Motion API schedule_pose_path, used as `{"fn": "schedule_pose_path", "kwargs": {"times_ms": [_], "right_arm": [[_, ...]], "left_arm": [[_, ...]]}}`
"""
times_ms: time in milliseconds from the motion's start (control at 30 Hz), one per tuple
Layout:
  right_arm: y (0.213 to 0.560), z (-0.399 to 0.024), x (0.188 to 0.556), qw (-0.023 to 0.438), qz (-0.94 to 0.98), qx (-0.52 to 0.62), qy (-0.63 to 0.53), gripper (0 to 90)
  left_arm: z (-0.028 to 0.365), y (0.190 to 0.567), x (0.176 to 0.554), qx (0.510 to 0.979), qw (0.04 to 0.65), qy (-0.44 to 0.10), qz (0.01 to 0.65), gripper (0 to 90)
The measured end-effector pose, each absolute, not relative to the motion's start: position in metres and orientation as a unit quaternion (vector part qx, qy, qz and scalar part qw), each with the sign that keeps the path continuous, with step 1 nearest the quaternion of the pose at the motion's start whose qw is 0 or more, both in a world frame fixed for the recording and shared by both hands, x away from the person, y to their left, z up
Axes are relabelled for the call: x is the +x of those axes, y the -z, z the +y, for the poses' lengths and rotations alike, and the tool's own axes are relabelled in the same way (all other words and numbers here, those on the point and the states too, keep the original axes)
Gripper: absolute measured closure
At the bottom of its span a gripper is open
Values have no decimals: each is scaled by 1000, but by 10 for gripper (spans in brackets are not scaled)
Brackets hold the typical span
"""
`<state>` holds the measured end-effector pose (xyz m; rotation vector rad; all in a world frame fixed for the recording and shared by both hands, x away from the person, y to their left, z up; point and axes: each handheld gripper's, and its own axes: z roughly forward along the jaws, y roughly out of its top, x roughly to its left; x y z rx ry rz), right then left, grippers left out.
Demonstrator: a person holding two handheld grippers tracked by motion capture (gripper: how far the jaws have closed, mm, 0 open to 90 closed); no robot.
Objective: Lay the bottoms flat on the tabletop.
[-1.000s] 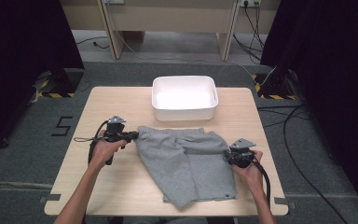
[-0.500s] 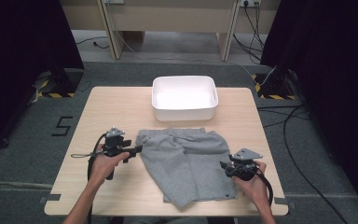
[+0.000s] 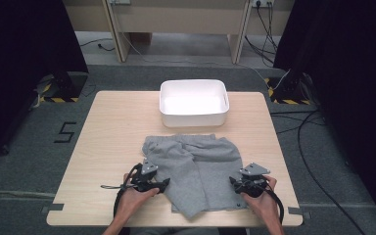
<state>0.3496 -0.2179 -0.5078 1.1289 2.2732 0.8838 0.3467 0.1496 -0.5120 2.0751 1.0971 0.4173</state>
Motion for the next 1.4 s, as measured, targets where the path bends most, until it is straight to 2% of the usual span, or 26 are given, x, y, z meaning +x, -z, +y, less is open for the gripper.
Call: {"fn": "schedule_pose_path", "kwargs": {"times_ms": [100,467,633,933,1133,1333,1400], "right_arm": [[508,-222,350,226,819,420,-319,443],[505,-238,355,226,817,434,-306,473],[504,-249,360,247,813,440,-290,484],[503,-273,362,266,799,467,-270,503],[501,-276,353,257,804,465,-268,509],[498,-277,337,216,818,457,-274,510],[496,-276,333,209,823,451,-275,507]], "left_arm": [[150,512,342,819,354,-179,414,348],[179,511,343,831,347,-148,409,362],[193,507,348,843,327,-146,402,365],[219,503,348,846,294,-186,404,379],[226,503,347,841,291,-192,414,379],[225,503,345,835,288,-204,421,364],[223,502,343,829,304,-194,428,358]]}}
